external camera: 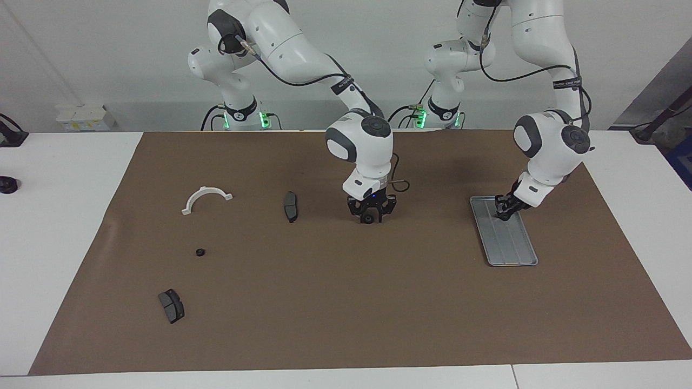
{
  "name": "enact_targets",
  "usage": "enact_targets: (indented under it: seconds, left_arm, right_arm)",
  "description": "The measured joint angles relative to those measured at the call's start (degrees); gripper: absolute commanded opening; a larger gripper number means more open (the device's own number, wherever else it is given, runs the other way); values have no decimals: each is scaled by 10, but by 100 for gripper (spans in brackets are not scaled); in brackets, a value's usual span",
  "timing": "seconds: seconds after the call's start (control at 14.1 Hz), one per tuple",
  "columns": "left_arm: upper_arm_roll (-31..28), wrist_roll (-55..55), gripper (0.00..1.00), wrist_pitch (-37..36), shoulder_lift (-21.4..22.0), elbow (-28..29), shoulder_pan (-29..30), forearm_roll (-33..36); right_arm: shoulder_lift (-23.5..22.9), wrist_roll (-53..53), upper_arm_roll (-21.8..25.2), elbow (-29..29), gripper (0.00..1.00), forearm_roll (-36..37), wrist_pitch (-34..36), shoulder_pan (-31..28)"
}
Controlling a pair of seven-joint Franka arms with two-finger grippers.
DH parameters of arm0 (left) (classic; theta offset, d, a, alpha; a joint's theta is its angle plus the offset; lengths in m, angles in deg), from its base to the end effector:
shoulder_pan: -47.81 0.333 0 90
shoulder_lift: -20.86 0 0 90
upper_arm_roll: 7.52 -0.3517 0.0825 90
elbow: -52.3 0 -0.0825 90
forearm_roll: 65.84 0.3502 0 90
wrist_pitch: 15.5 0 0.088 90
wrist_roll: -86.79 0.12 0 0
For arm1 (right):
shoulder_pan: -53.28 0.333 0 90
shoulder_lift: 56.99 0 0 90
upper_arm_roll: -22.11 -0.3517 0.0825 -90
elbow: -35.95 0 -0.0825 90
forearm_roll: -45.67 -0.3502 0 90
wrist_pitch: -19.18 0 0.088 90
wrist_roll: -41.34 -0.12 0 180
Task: Place bearing gear from tray to pile
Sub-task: 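Grasp the center gear with the right gripper while the left gripper brings another, then place the gear near the bracket while the left gripper releases gear at center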
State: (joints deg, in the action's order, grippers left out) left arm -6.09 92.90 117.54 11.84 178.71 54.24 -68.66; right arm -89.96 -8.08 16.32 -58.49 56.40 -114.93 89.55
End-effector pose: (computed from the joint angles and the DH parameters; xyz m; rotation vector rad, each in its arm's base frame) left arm 0.5222 0.0446 0.3523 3.0979 0.0235 -0.0585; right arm 0.5230 0.4509 0.3287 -3.1075 0.0398 -0.2302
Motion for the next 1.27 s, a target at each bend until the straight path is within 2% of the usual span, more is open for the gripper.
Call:
enact_targets:
  seconds: [0.07, 0.14, 0.21, 0.28, 0.35, 0.57, 0.78, 0.99, 1.13, 1.2, 1.27]
  left_arm:
    - [0, 0, 13, 0, 0, -1, 0, 0]
    - [0, 0, 13, 0, 0, -4, 0, 0]
    - [1, 0, 13, -1, 0, -12, -1, 0]
    - [3, 0, 13, -4, 0, -25, -5, 0]
    - [4, -3, 13, -12, -1, -44, -14, 0]
    - [7, -67, 13, -39, -7, -101, -68, 0]
    - [9, -166, 13, -31, -18, -119, -147, 0]
    - [11, -247, 13, 4, -30, -119, -226, -1]
    - [12, -290, 13, 21, -40, -120, -278, -1]
    - [12, -311, 15, 28, -48, -120, -308, -1]
    - [12, -327, 28, 39, -59, -120, -335, 0]
  right_arm:
    - [0, 0, 0, 0, 57, 0, 0, 0]
    - [0, 0, 0, 0, 49, 0, 0, 0]
    - [0, 0, 0, -1, 34, 0, 0, 0]
    - [0, 0, 0, -1, 13, 0, 0, 0]
    - [0, 0, 0, -1, 0, 0, 2, 0]
    - [0, -1, 1, -1, 0, 0, 4, 0]
    - [5, -3, 7, 0, 0, 0, 4, -8]
    - [40, 14, 11, -10, 0, 1, 11, -65]
    - [82, 58, 11, -51, 0, 1, 14, -111]
    - [106, 80, 11, -80, 0, 1, 14, -135]
    - [127, 99, 11, -105, 0, 1, 14, -157]
